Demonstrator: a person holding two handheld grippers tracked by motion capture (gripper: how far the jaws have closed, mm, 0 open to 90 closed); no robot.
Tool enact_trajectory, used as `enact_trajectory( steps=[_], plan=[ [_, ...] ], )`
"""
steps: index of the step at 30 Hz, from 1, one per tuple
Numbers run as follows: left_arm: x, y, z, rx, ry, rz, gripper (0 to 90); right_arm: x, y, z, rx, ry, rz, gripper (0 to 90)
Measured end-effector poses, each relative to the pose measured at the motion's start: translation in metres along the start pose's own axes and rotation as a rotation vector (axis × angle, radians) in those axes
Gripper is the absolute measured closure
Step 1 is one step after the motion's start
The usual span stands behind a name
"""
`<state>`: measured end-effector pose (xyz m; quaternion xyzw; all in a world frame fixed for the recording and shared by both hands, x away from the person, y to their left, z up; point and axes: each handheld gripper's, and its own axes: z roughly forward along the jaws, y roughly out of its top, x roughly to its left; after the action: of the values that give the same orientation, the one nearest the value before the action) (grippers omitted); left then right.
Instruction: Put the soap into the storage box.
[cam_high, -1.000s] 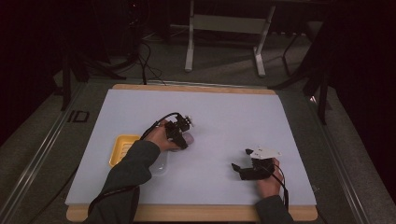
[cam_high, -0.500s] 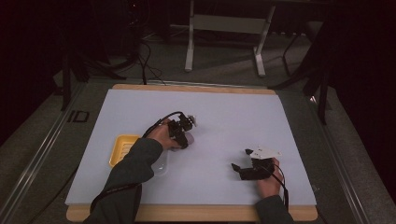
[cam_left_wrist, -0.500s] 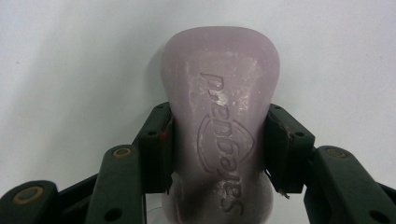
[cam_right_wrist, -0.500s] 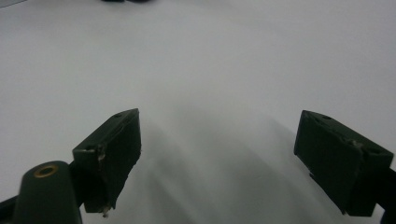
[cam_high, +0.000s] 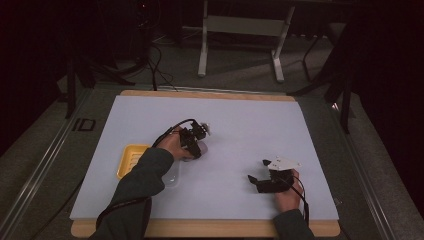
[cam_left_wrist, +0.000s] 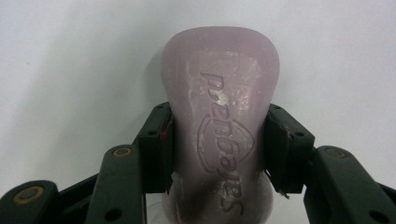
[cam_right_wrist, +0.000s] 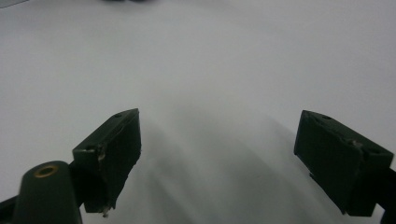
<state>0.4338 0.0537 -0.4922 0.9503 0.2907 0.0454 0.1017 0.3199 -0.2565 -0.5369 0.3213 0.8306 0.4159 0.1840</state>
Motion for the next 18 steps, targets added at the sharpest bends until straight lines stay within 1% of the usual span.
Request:
enact_trajectory(
  steps=[1,4,7,14,15,18],
  plan=[
    [0.000,0.000,-0.001,-0.006,-0.003,-0.005,49.8,0.000,0.000,0.000,0.000,0.000,0.000,14.4],
    [-0.001,-0.001,-0.005,-0.017,0.006,-0.015,49.8,0.000,0.000,0.000,-0.002,-0.001,0.000,14.4],
    [-0.002,-0.002,-0.008,-0.028,-0.003,-0.027,49.8,0.000,0.000,0.000,-0.006,0.000,0.003,14.4],
    [-0.004,-0.004,-0.013,-0.044,-0.008,-0.040,49.7,0.000,0.000,-0.001,-0.008,-0.001,0.004,14.4],
    [-0.004,-0.005,-0.014,-0.044,-0.012,-0.053,49.7,0.000,0.000,-0.001,-0.008,-0.001,0.004,14.4],
    [-0.005,-0.007,-0.016,-0.049,-0.012,-0.075,49.8,0.000,0.000,-0.001,-0.008,0.000,0.005,14.4]
  ],
)
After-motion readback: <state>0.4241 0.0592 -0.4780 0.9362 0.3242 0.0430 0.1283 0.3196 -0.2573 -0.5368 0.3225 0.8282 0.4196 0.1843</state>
